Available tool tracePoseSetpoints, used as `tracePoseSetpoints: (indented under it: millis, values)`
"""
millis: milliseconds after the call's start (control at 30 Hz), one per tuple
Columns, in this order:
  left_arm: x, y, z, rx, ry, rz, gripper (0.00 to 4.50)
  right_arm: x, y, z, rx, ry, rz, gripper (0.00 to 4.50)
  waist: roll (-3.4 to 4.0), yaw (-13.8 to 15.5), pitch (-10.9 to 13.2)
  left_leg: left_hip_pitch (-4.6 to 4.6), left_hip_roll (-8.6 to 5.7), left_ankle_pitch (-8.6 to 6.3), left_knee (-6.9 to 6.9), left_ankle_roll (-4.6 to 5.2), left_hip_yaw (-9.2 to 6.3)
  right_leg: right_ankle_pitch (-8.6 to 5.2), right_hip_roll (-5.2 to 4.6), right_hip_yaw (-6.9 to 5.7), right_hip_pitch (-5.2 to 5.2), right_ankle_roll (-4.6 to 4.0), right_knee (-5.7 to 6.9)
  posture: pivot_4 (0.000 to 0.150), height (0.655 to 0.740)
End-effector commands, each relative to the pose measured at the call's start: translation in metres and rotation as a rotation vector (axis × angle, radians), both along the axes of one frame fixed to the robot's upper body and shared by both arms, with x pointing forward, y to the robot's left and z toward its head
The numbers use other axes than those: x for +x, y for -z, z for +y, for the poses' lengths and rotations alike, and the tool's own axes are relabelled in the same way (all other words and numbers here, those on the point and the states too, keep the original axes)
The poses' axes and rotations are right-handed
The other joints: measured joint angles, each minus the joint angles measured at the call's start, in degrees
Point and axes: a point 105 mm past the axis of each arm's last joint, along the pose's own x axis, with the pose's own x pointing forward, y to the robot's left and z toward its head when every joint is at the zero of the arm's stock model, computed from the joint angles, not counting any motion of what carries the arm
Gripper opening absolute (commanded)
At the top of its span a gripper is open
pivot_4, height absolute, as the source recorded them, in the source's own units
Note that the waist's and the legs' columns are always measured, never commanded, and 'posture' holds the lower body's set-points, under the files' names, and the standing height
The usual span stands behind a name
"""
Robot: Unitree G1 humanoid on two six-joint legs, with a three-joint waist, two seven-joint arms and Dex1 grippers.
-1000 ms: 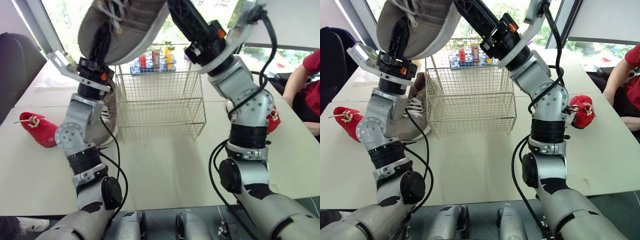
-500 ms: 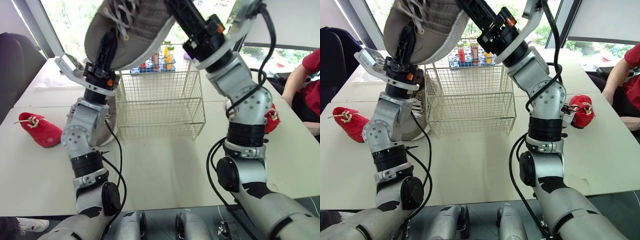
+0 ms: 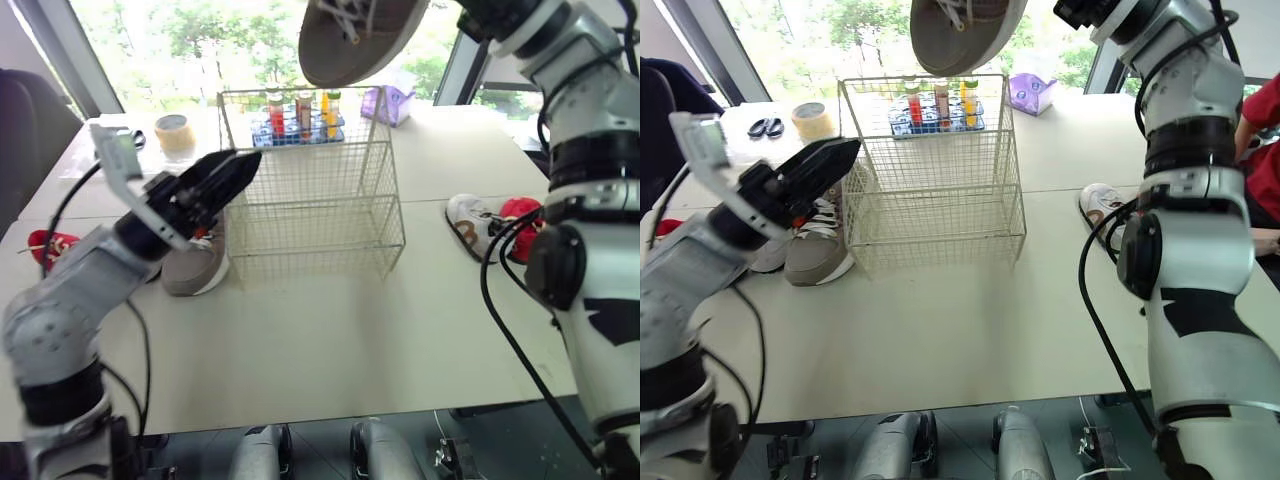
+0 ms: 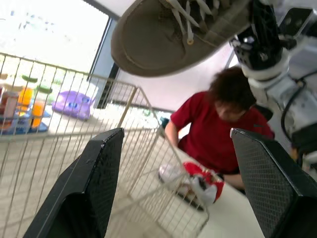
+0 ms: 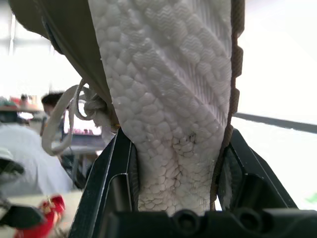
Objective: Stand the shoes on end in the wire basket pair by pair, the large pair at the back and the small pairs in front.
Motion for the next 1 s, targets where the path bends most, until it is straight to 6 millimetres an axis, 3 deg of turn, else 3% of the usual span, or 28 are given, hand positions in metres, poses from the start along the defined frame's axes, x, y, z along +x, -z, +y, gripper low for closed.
tracePoseSetpoints:
  millis: [33,233,333,467,600,800,1000]
  values:
    - [-0.023,-0.002,0.006,0.045,-0.005,-0.012,3.51,-0.004,-0.006,0.009,-0.114,0.015,-0.097,1.54,0.0,-0.28,0.0,0.0,0.0,0.0,0.0,-0.01,-0.01,0.0,0.0,0.0,-0.01,-0.01,0.01,0.15,0.7351]
    - [-0.046,0.022,0.011,0.209,-0.031,0.081,3.51,0.006,0.015,0.012,-0.207,0.031,-0.055,1.54,0.03,-0.29,0.02,-0.09,0.03,0.09,-0.01,-0.22,0.01,-0.01,-0.13,-0.01,-0.1,-0.02,0.01,0.15,0.7351]
    - [-0.056,0.025,0.009,0.254,-0.007,0.101,3.51,0.013,0.029,0.014,-0.256,0.055,-0.039,1.54,0.03,-0.27,0.02,-0.09,0.01,0.15,-0.03,-0.37,0.02,-0.02,-0.21,-0.02,-0.1,-0.04,-0.02,0.15,0.7351]
    - [-0.051,0.018,0.012,0.252,-0.036,0.086,3.51,0.023,0.051,0.021,-0.318,0.077,0.005,1.54,0.03,-0.42,0.02,-0.07,0.0,0.13,-0.04,-0.41,0.01,-0.1,-0.22,-0.04,-0.09,-0.21,-0.01,0.15,0.7351]
    - [-0.05,0.02,0.009,0.259,-0.034,0.093,3.51,0.032,0.061,0.023,-0.312,0.119,0.05,1.54,0.03,-0.71,0.01,-0.07,0.0,0.16,-0.05,-0.41,0.02,-0.02,-0.22,-0.04,-0.09,-0.07,0.0,0.15,0.7351]
    - [-0.048,0.023,0.011,0.261,-0.05,0.107,3.56,0.044,0.071,0.018,-0.295,0.207,0.091,4.48,0.02,-0.79,0.01,-0.04,0.0,0.18,-0.05,-0.43,0.02,-0.02,-0.21,-0.04,-0.07,-0.07,0.02,0.15,0.7351]
    - [-0.044,0.028,0.011,0.251,-0.054,0.121,3.56,0.045,0.07,0.012,-0.249,0.199,0.124,4.48,0.03,-0.74,0.01,-0.04,0.0,0.19,-0.05,-0.43,0.02,-0.01,-0.21,-0.04,-0.09,-0.05,0.06,0.15,0.7351]
